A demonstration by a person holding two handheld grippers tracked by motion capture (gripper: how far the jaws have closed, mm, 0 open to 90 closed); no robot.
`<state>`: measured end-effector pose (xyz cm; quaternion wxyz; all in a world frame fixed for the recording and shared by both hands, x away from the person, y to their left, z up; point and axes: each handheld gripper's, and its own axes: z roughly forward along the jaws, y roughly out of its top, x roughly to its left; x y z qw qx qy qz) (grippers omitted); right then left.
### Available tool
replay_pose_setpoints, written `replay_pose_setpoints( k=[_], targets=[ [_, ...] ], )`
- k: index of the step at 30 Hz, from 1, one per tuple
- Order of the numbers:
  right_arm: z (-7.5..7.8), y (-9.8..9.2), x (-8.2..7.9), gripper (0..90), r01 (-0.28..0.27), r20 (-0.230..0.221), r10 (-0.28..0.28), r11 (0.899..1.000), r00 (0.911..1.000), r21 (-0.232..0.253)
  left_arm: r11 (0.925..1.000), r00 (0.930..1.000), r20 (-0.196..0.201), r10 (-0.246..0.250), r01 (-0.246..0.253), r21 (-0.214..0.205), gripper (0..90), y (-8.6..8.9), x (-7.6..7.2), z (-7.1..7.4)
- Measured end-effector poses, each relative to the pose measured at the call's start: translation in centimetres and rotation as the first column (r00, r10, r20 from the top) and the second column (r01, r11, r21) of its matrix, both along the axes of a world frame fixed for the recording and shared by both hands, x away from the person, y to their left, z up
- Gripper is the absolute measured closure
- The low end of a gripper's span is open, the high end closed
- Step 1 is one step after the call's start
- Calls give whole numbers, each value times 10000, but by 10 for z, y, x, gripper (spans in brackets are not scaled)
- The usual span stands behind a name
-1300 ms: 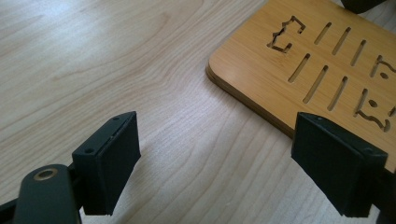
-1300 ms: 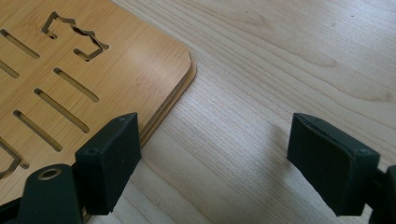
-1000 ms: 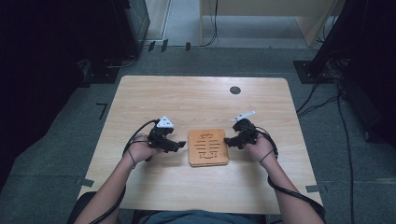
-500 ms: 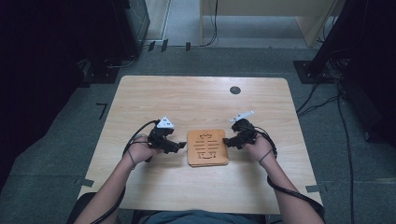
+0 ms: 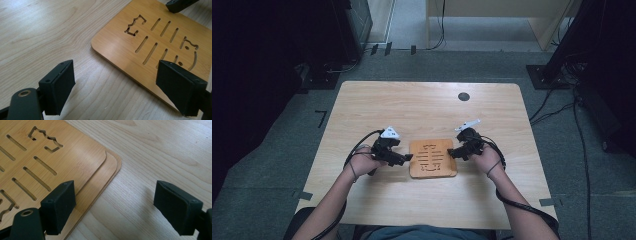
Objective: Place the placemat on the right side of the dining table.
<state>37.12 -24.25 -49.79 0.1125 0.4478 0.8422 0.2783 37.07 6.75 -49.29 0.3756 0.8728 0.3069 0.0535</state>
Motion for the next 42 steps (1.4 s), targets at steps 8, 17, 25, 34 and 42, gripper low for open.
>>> replay_pose_setpoints(
  k=[8,17,25,34,42],
  targets=[
    [0,6,1,173,132,-124,-131,9999,9998,98,10000,10000,70,42,-42,-6,146,0,-2,0],
    [-1,10,1,172,36,-118,-34,9999,9999,125,10000,10000,90,27,-27,27,146,1,-3,0],
    [0,18,2,167,-85,-50,86,10000,10000,39,10000,10000,63,43,-44,89,146,1,-5,0],
    [-1,23,4,166,-244,-13,244,9997,9997,42,9999,10000,62,69,-70,134,146,2,-8,-1],
    [0,25,5,166,-382,-57,381,9993,9993,-28,9998,9999,50,87,-87,153,146,3,-10,-1]
  ],
)
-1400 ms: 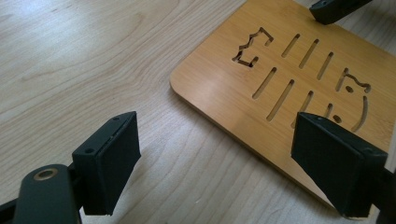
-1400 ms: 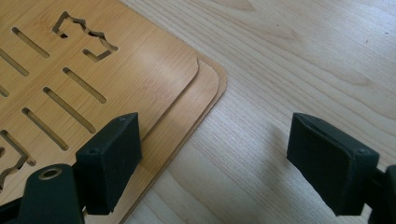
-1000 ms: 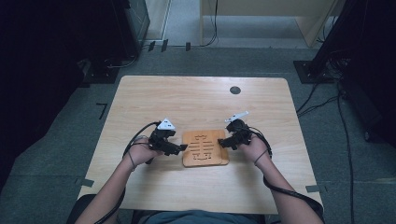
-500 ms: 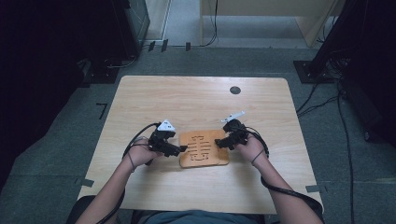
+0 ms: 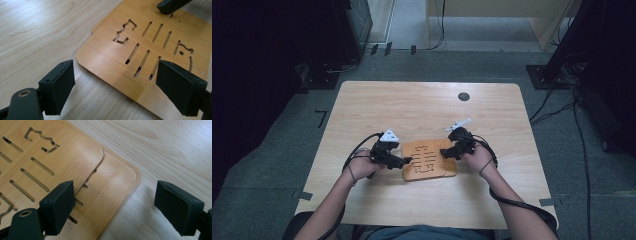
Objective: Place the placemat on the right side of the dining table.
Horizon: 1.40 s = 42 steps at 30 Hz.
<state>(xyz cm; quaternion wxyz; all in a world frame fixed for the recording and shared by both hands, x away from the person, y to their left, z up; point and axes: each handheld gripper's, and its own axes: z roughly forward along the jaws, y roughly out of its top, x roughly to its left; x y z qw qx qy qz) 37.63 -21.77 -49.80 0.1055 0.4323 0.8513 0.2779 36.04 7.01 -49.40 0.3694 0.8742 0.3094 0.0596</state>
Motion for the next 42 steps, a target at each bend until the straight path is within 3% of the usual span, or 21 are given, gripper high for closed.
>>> replay_pose_setpoints(
  k=[24,29,33,39,42],
  targets=[
    [1,3,2,167,-118,129,119,9999,9998,-95,9994,9994,-86,-337,337,-28,146,-11,-8,-1],
    [4,3,1,171,-210,538,202,9997,9984,143,9992,9992,-120,-394,393,-76,146,-13,-8,-1],
    [10,4,0,171,-184,610,173,9997,9980,168,9990,9989,-134,-448,448,-13,146,-14,-9,-3],
    [14,7,-3,172,-66,360,58,9997,9993,225,9991,9990,-134,-424,423,-80,146,-14,-9,-4],
    [19,12,-6,163,-367,192,358,9982,9992,474,9990,9990,-135,-437,435,-137,146,-14,-9,-4]
  ],
)
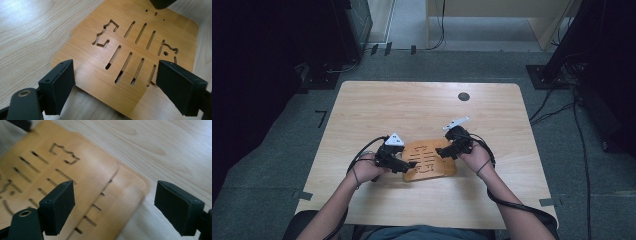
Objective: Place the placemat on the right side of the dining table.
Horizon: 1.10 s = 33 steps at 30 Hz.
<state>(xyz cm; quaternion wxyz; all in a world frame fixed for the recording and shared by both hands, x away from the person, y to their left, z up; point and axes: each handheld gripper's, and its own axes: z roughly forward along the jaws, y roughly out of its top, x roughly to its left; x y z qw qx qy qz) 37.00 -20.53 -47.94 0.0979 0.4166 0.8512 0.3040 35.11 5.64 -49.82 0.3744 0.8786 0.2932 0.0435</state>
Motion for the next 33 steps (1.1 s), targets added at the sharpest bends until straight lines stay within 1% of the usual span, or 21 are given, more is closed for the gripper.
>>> replay_pose_setpoints(
  k=[2,5,10,11,12,13,15,16,18,20,21,23,25,27,29,33],
  targets=[
    [1,3,-1,164,49,-32,-49,10000,10000,-55,10000,10000,-44,48,-49,-72,146,0,0,0],
    [0,10,-3,163,-56,-117,53,9997,9999,-245,9999,10000,-7,90,-90,-60,146,0,1,-1],
    [-2,12,-3,163,42,-162,-48,9994,9999,-353,9999,9999,-58,100,-100,-10,146,-1,1,-3],
    [-2,13,-3,164,90,-237,-96,9996,9997,-251,9999,9999,-89,103,-103,-9,146,0,1,-3],
    [-2,13,-3,164,90,-237,-96,9996,9997,-251,10000,9998,-155,87,-86,24,146,0,1,-4],
    [-1,14,-3,163,141,-352,-145,9998,9993,-120,9998,9997,-222,130,-127,121,145,-1,1,-5],
    [-1,14,-3,163,57,-328,-59,10000,9994,-66,9999,9998,-196,98,-95,127,145,-2,0,-5],
    [-1,15,-3,163,76,-391,-78,10000,9992,-54,9998,9999,-149,18,-15,194,146,-2,-1,-5],
    [-2,17,-3,163,8,-431,-15,9999,9991,-155,9998,10000,-66,-48,49,169,145,-3,-1,-5],
    [-4,19,-3,158,-16,-413,6,9997,9991,-232,9999,10000,-89,-13,14,151,145,-3,-1,-5],
    [-4,21,-3,159,-21,-575,12,9999,9983,-167,9999,9999,-101,9,-8,132,145,-3,-1,-5],
    [-4,22,-3,160,-112,-563,105,9998,9984,-138,9999,10000,-21,-45,45,116,145,-3,-2,-6],
    [-5,24,-3,178,-331,-839,327,9994,9959,-39,9999,9999,38,-138,138,78,145,-2,-2,-7],
    [-6,25,-3,182,-396,-916,396,9992,9950,19,9998,9998,72,-175,174,90,145,-2,-2,-7],
    [-7,28,-3,188,-447,-1069,456,9989,9932,109,9998,9998,99,-168,167,100,145,-2,-2,-7],
    [-8,29,-4,198,-469,-1234,492,9987,9911,215,10000,10000,32,-31,31,92,145,-3,-2,-7]
  ],
)
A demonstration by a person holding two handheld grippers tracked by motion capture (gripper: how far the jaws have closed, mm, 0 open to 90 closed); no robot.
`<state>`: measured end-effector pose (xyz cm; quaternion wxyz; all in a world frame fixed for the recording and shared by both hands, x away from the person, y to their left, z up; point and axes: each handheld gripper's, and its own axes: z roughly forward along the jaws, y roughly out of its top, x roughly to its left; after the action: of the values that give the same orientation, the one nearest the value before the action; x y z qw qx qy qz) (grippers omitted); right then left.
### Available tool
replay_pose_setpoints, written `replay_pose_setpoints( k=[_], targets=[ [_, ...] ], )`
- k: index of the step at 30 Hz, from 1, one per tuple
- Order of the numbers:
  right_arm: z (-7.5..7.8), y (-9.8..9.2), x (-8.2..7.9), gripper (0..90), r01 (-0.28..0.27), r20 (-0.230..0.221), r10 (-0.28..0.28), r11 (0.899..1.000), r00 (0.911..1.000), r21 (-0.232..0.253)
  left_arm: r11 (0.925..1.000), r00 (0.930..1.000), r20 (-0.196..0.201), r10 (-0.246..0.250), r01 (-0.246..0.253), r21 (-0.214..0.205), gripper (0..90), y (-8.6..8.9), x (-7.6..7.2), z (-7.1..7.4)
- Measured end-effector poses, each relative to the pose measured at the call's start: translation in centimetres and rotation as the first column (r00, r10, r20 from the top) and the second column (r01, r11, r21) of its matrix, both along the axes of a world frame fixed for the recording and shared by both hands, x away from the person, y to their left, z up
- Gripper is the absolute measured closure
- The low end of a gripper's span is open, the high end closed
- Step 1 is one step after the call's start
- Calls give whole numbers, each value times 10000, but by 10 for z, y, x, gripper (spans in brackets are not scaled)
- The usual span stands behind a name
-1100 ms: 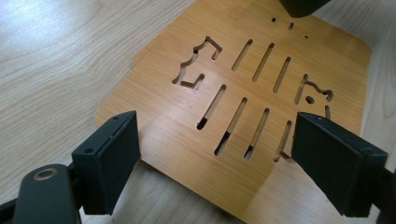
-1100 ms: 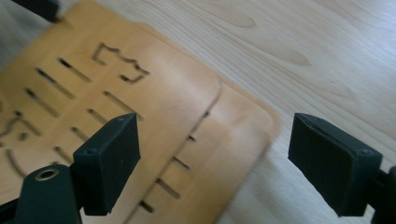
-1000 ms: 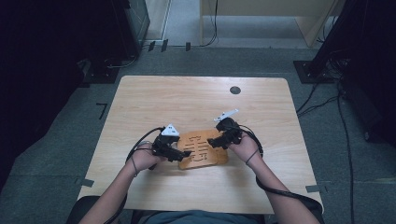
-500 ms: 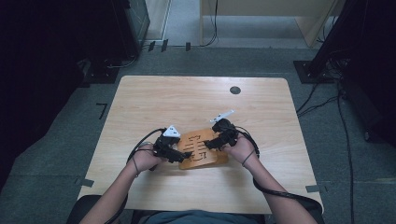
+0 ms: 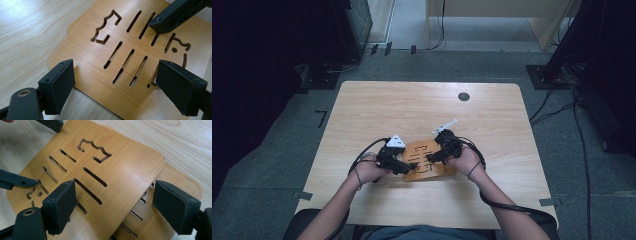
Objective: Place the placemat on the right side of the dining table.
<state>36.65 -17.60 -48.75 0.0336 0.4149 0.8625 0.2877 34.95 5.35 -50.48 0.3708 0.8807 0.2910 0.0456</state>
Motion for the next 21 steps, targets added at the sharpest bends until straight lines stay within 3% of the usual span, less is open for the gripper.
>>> replay_pose_setpoints(
  k=[15,21],
  targets=[
    [-1,3,2,198,7,-84,-6,9999,10000,140,9994,9986,-521,82,-99,-323,146,5,2,1],
    [0,3,4,222,183,-234,-179,9997,9996,179,9995,9984,-544,119,-135,-286,145,4,2,2]
  ],
)
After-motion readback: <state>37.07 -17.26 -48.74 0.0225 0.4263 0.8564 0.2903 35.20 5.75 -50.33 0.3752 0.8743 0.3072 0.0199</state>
